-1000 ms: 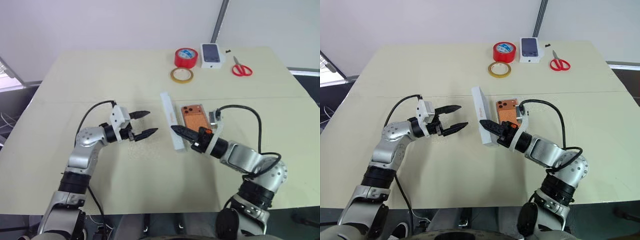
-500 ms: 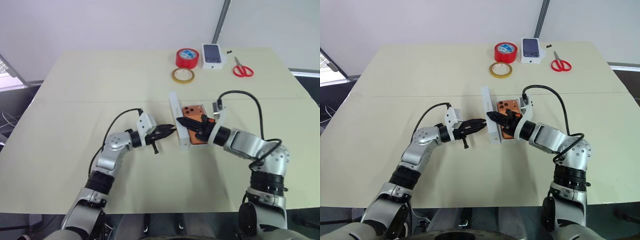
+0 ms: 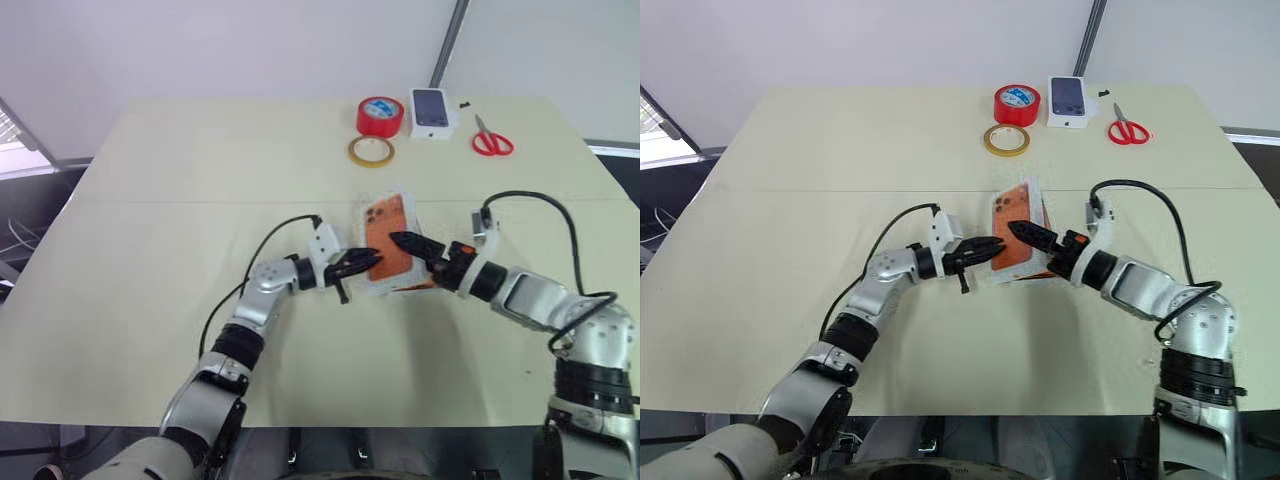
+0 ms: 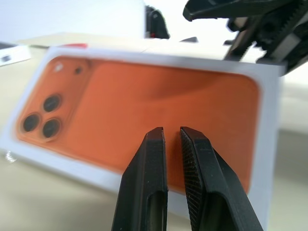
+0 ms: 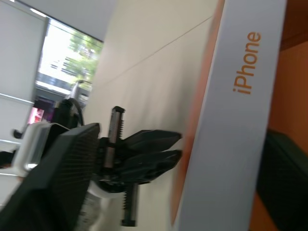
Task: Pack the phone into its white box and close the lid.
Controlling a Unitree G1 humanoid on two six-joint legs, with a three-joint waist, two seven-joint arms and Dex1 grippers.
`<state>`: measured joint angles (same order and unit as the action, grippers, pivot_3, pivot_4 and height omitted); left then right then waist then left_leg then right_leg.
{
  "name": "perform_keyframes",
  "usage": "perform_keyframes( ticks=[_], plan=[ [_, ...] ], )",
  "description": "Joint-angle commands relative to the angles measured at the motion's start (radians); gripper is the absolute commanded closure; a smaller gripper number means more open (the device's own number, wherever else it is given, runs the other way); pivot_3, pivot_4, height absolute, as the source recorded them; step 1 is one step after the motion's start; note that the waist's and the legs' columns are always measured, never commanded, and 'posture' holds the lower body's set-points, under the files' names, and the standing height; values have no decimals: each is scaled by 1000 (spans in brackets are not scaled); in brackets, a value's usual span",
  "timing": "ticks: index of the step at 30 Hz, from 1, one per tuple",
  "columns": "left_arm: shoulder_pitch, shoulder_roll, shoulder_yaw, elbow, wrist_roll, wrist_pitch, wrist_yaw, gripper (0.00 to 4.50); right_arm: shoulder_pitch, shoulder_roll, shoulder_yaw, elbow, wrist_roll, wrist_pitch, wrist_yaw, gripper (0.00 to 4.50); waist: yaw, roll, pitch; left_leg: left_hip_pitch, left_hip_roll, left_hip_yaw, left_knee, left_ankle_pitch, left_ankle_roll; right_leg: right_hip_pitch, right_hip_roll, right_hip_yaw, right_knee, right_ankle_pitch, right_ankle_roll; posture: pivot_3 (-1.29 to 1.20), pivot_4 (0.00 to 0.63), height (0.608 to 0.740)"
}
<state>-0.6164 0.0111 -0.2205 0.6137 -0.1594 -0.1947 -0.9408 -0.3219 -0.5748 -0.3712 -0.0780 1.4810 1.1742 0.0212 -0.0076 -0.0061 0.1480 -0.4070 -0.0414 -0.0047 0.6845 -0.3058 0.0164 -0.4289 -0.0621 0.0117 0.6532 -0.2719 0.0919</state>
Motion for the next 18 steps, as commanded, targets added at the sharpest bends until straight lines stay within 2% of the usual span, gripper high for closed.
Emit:
perform_keyframes(
  ticks=[1,6,11,12,14,18],
  plan=[
    [-35,-22,-9,33,18,-37,0,3922,-8,-67,-52,-11,-53,-44,97,23,0,0,0,0,0,0,0,0,0,0,0,0,0,0,0,0,150,740],
    [-47,-34,1,27,5,-31,-18,3922,-35,-132,-42,31,-221,-136,202,23,-2,0,0,0,0,0,0,0,0,0,1,0,0,0,0,0,150,740],
    [-51,-1,45,-20,-28,10,-15,3922,-14,-153,79,-2,-500,-305,309,23,-2,0,0,0,0,0,0,0,0,0,1,0,0,0,0,0,150,740],
    [-49,14,52,-34,-31,20,-14,3922,-12,-149,99,-3,-552,-345,321,558,-2,0,0,1,0,0,0,0,0,0,1,0,0,0,0,0,150,740],
    [-42,41,69,-62,-42,52,-9,3922,3,-172,180,-13,-718,-472,363,1355,-3,0,0,1,0,0,0,0,0,0,1,0,0,0,0,0,150,740],
    [-30,83,68,-75,-25,101,3,3922,15,-182,259,38,-940,-655,407,3513,-1,0,0,1,0,0,0,0,-1,0,1,0,0,0,0,0,150,740]
  ],
)
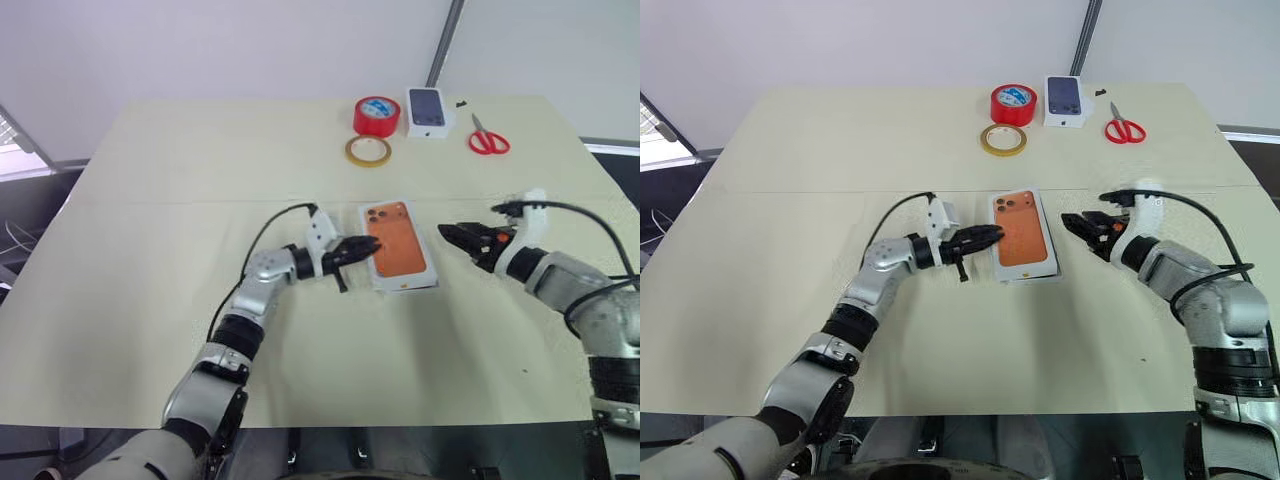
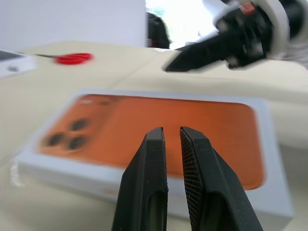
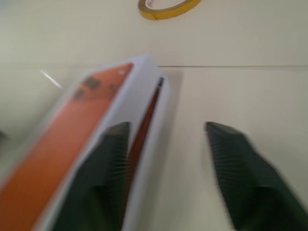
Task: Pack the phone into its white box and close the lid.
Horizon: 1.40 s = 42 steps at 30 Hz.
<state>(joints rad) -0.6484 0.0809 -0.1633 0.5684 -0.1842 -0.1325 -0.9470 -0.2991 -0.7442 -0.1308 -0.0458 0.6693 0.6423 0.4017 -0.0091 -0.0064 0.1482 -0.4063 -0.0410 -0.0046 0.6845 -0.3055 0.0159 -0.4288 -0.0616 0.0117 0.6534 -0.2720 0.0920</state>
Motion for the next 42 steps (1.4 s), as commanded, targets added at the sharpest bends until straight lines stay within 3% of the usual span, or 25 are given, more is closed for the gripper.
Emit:
perform_keyframes(
  ticks=[1,2,6,17,42],
  plan=[
    [0,19,9,-20,6,46,20,3922,-12,-4,24,21,-154,-144,34,4026,1,0,0,0,0,0,0,0,0,0,0,0,0,0,0,0,150,740],
    [-5,25,6,-8,6,95,24,3922,-14,-1,39,27,-189,-167,42,4472,2,0,0,0,0,0,0,0,0,0,0,0,0,0,0,0,150,740],
    [-22,24,-18,24,20,220,39,3922,-35,41,57,22,-243,-192,58,4472,1,0,0,0,0,0,0,0,0,0,0,0,0,0,0,0,150,740],
    [-56,-44,-39,68,45,230,31,3922,-29,82,89,-7,-347,-217,122,4472,16,0,0,0,-1,0,0,1,-1,0,0,0,0,0,0,0,150,740],
    [-1,-41,-47,-60,35,282,22,3922,93,44,35,-153,-386,-174,194,4472,21,0,0,0,-1,0,0,1,-1,0,0,0,0,0,0,0,150,740]
  ],
)
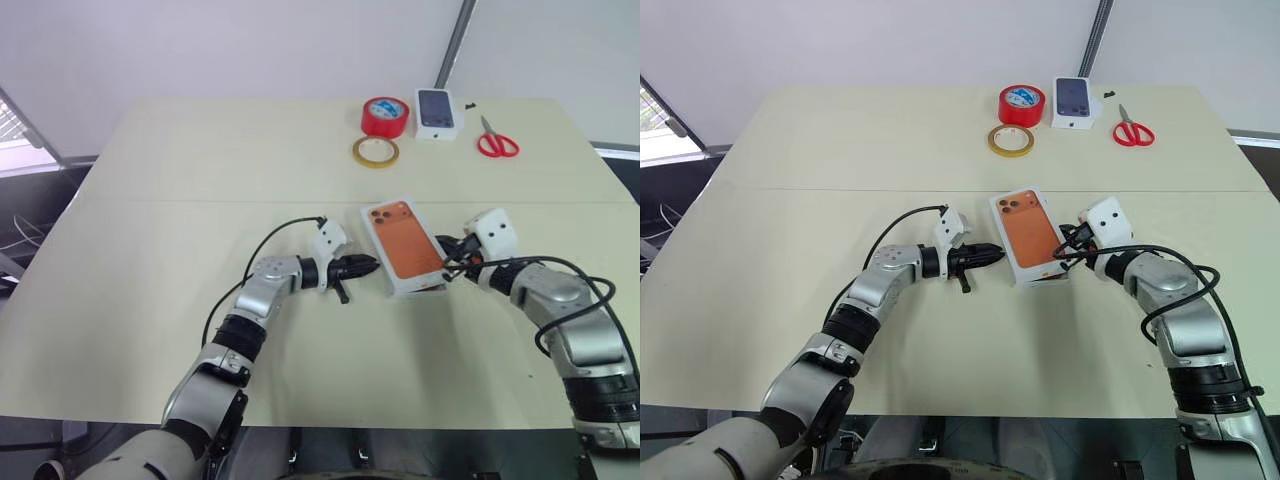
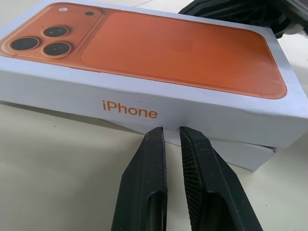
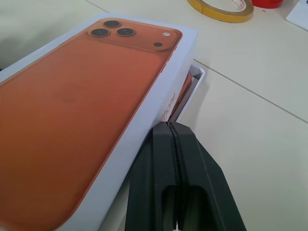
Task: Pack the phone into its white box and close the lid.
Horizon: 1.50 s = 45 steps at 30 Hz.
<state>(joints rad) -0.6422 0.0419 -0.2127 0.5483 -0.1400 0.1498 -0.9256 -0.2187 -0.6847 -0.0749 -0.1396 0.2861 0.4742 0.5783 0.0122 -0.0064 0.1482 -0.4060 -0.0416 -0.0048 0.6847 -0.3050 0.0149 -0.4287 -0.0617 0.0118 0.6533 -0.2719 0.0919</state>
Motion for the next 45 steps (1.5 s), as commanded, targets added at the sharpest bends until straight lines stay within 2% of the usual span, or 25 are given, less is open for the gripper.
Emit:
perform_keyframes(
  ticks=[1,6,18,32,45],
  plan=[
    [-9,-1,7,-39,-11,-1,4,3922,20,-22,-20,-62,-13,-14,19,4472,0,0,0,0,0,0,0,0,0,0,0,0,0,0,0,0,150,740],
    [-41,1,36,1,-16,-7,37,3922,-19,-26,-47,10,-44,-44,7,4472,-2,0,0,0,0,0,0,0,0,0,0,0,0,0,0,0,150,740],
    [-82,-14,48,94,1,-48,75,3922,-96,18,1,94,-96,-95,24,4472,0,0,0,0,0,0,0,2,-4,0,0,0,0,0,0,0,150,740],
    [-108,-56,44,136,-1,-79,93,3922,-36,21,-19,-6,-72,-53,63,4472,0,0,0,0,0,0,0,2,-4,0,0,0,1,0,0,0,150,740],
    [-85,-74,9,93,9,-73,69,3922,35,17,-67,-91,-74,-9,56,4472,1,0,0,0,0,0,0,2,-3,0,0,0,1,0,0,0,150,740]
  ],
)
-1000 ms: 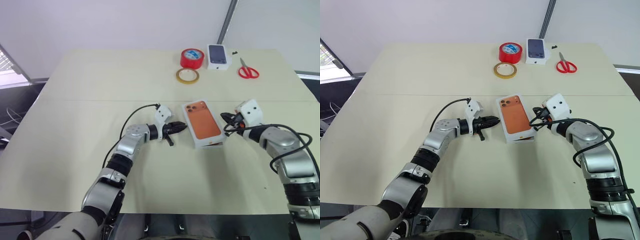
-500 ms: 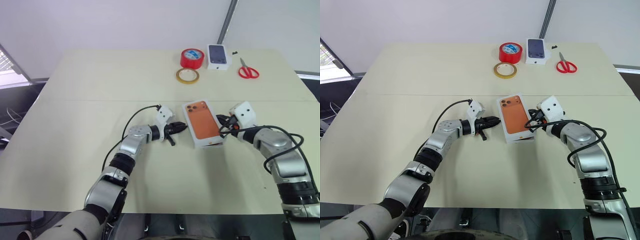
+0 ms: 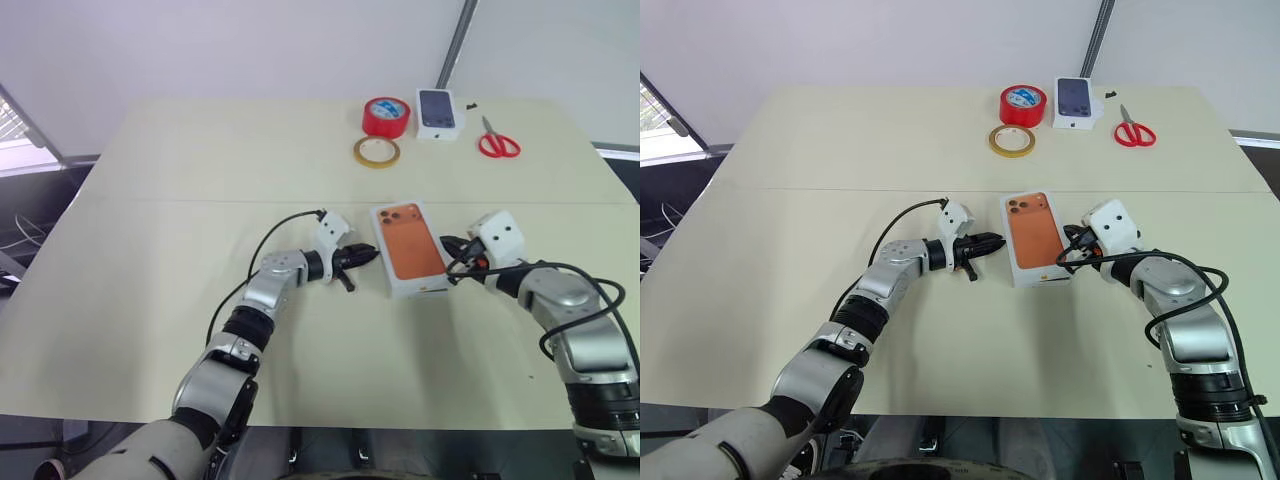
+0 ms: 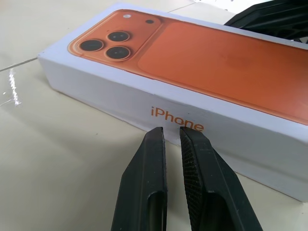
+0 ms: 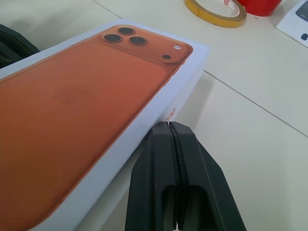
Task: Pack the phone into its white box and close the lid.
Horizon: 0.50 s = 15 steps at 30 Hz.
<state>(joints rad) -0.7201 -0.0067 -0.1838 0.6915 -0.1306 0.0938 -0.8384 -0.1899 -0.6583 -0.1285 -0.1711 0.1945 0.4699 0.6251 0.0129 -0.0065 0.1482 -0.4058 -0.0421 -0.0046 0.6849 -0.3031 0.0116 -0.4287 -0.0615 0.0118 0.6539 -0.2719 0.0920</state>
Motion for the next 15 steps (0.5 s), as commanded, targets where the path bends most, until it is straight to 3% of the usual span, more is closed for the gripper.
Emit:
perform_keyframes(
  ticks=[1,15],
  plan=[
    [-6,-26,-20,-52,-1,-11,-22,3922,10,-9,-12,-63,15,-4,10,4472,0,0,0,0,0,0,0,0,0,0,0,0,0,0,0,0,150,740],
    [35,-9,-24,-118,10,12,-32,3922,91,-34,34,-98,-19,-38,48,4472,0,0,0,0,0,0,0,0,0,0,0,0,0,0,0,0,150,740]
  ],
)
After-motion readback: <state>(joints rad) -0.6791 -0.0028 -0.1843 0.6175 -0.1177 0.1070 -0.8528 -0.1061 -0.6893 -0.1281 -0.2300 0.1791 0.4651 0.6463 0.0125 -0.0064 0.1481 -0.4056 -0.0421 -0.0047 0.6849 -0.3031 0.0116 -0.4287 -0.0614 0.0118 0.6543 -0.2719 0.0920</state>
